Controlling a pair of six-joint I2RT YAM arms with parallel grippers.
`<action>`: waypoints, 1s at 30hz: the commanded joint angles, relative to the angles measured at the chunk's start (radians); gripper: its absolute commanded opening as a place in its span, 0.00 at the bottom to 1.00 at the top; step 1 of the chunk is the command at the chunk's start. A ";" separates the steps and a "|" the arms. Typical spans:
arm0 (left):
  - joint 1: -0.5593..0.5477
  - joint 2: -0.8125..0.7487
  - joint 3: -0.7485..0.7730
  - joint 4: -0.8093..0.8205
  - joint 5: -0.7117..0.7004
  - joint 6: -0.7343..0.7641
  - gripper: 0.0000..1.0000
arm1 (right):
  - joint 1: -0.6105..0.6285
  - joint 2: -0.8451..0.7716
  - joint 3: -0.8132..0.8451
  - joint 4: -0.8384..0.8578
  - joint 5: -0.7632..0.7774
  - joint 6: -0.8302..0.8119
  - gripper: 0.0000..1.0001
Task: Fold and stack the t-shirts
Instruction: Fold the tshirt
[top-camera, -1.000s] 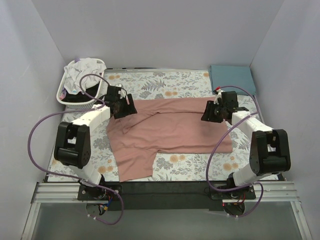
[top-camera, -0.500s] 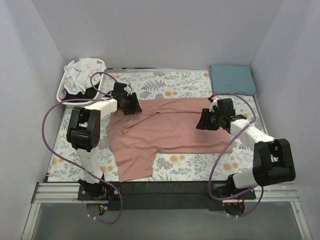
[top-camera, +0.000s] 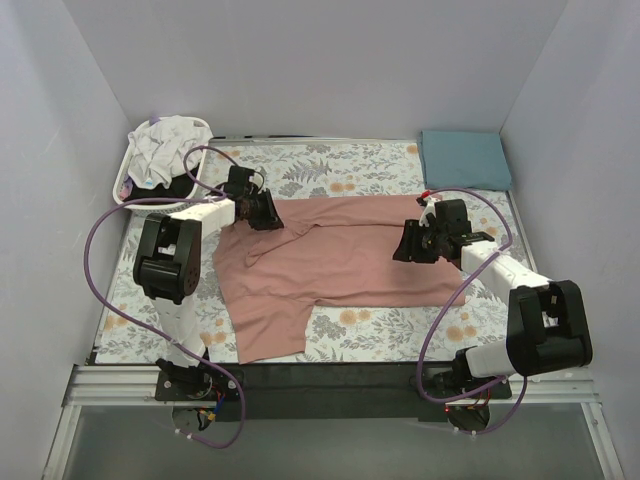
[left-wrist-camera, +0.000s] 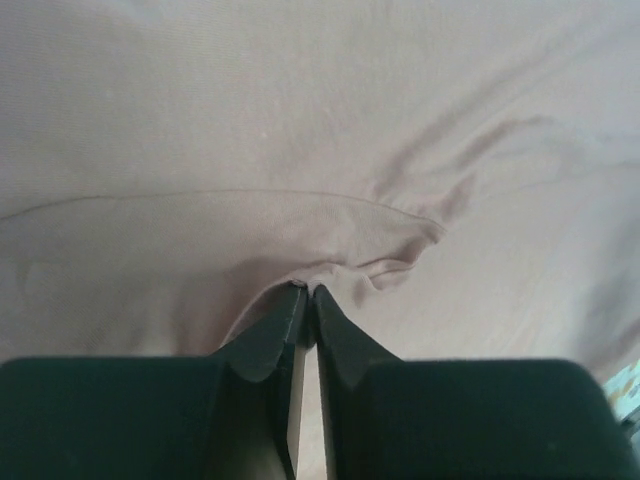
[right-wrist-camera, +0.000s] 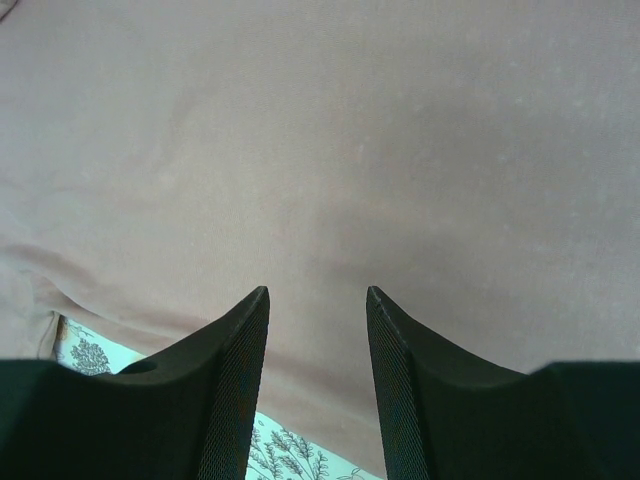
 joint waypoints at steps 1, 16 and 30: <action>-0.014 -0.072 -0.023 0.012 0.042 0.009 0.05 | 0.004 -0.033 -0.014 0.026 -0.001 -0.005 0.50; -0.127 -0.203 -0.138 0.009 0.060 -0.091 0.02 | 0.004 -0.042 -0.032 0.026 0.010 -0.013 0.50; -0.193 -0.380 -0.256 -0.008 0.082 -0.132 0.58 | 0.051 0.022 0.075 0.064 -0.070 -0.019 0.49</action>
